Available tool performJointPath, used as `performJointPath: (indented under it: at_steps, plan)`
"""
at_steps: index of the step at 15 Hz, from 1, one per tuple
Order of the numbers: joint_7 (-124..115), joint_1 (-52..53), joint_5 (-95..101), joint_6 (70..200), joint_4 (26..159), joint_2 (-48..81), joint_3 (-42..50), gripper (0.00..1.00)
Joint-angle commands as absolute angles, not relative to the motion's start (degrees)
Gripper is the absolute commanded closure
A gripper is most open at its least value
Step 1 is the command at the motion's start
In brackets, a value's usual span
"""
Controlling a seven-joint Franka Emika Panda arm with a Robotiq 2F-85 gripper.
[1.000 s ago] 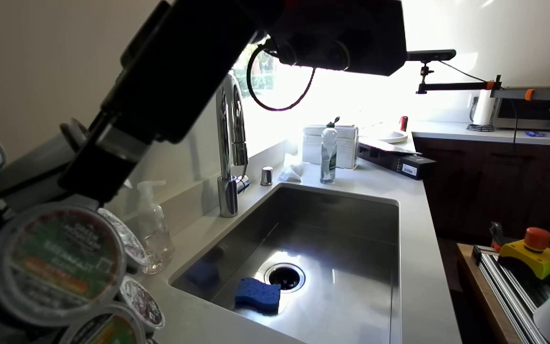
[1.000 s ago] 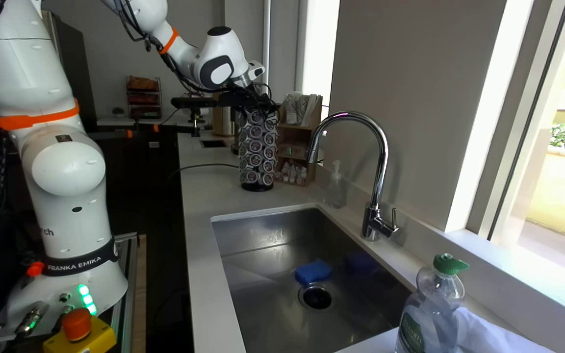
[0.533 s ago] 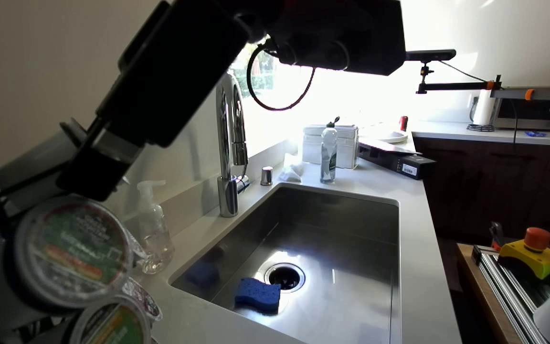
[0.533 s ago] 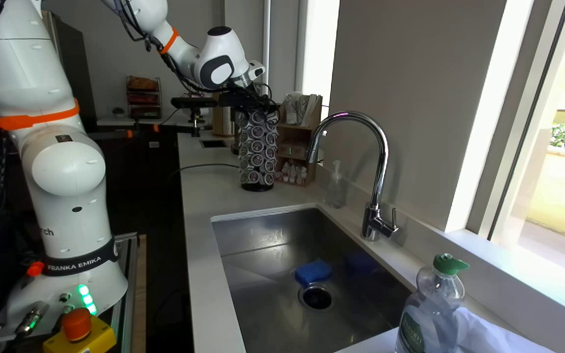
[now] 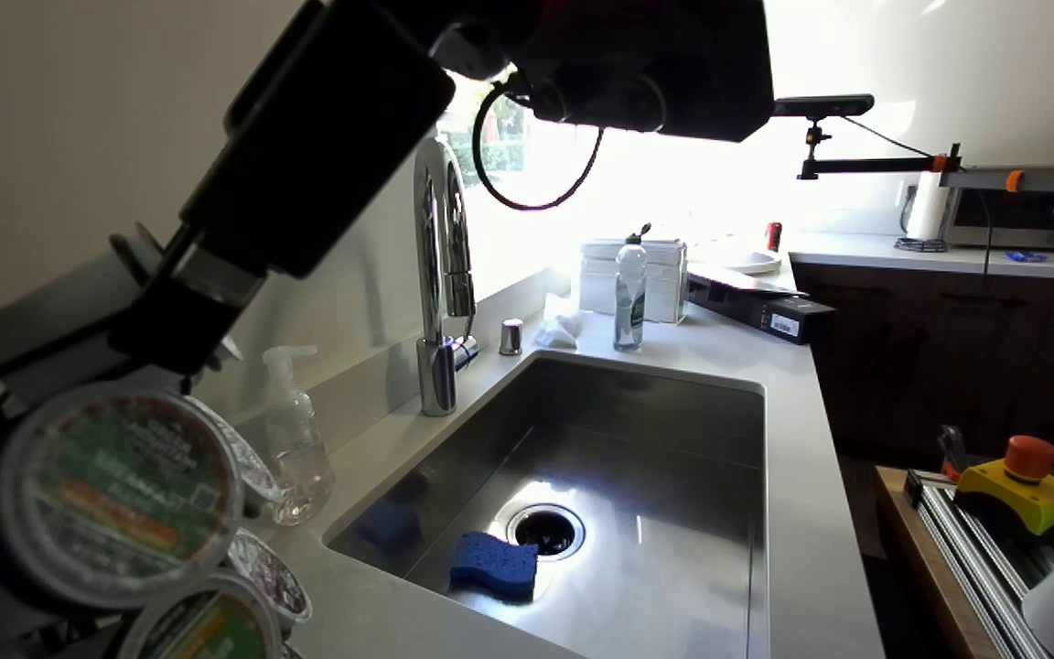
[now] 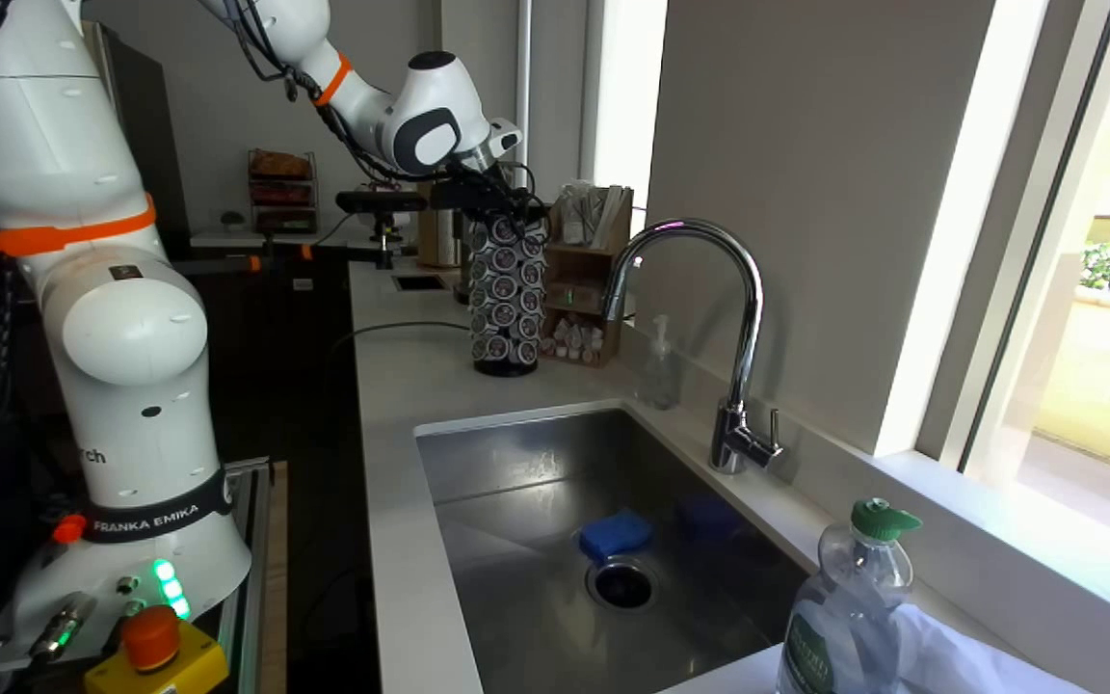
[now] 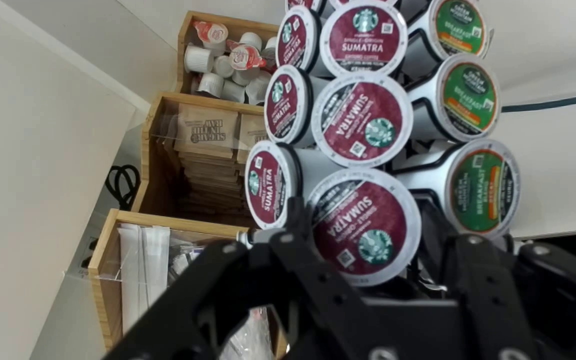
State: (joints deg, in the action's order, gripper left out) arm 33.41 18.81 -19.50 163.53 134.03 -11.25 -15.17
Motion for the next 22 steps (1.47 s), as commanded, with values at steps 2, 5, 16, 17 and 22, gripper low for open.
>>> performJointPath:
  at_steps: [2,5,16,17,22]
  plan:
    - [34.39,19.41,-20.42,162.63,134.02,-11.56,-14.86,0.66]
    - [34.25,19.30,-20.15,162.63,134.41,-12.31,-14.94,0.70]
    - [33.93,18.92,-19.77,162.68,135.94,-14.43,-14.86,0.70]
    - [33.88,18.89,-19.72,162.72,135.97,-14.41,-14.86,0.70]
    - [33.98,18.88,-19.61,162.69,135.92,-14.29,-14.66,0.70]
